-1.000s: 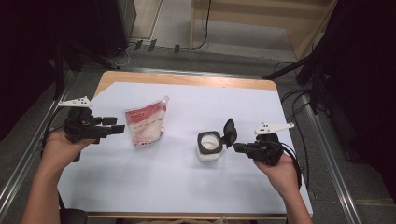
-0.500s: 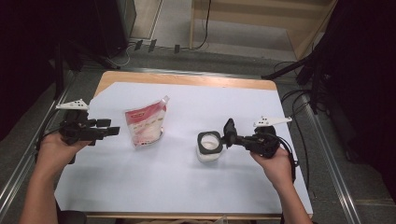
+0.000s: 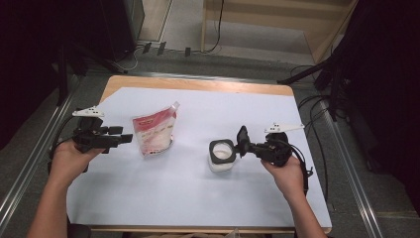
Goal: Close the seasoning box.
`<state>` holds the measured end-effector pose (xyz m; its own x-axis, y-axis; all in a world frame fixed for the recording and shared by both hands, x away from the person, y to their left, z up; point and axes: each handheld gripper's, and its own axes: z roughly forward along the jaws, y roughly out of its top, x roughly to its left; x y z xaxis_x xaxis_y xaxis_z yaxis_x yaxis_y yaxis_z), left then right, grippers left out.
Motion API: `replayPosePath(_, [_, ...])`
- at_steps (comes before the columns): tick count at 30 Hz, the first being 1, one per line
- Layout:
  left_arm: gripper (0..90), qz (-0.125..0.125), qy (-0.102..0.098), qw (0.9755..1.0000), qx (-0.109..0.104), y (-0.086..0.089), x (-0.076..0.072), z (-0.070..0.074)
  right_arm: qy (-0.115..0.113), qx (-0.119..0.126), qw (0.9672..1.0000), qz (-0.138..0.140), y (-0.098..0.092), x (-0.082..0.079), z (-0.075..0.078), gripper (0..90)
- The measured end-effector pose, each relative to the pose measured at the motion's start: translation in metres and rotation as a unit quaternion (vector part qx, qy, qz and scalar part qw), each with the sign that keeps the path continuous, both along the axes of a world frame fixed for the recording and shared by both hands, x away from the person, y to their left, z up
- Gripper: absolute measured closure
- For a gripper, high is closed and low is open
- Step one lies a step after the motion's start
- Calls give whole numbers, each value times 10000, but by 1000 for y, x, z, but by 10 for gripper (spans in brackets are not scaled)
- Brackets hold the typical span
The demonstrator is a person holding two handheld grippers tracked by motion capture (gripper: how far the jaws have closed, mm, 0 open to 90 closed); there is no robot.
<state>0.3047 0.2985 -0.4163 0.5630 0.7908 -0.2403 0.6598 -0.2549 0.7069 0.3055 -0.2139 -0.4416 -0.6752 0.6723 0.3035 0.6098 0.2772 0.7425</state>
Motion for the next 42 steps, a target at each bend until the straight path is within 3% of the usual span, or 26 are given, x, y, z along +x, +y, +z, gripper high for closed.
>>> replayPosePath(13, [413, -58, -39, 10000, 1, -2, 0, -1, -33, 11, 10000, 10, 3, -2, 1, 900])
replayPosePath(25, [412, -70, -44, 10000, -36, -3, -1, 0, -53, 196, 9997, 97, 7, -4, 3, 900])
replayPosePath(36, [410, -89, -14, 10000, 1, -3, 0, -2, -120, 151, 9996, 200, 16, -6, 3, 900])
replayPosePath(42, [410, -67, 6, 10000, -33, -2, -1, -3, -80, -11, 9995, 312, 24, -6, 0, 900])
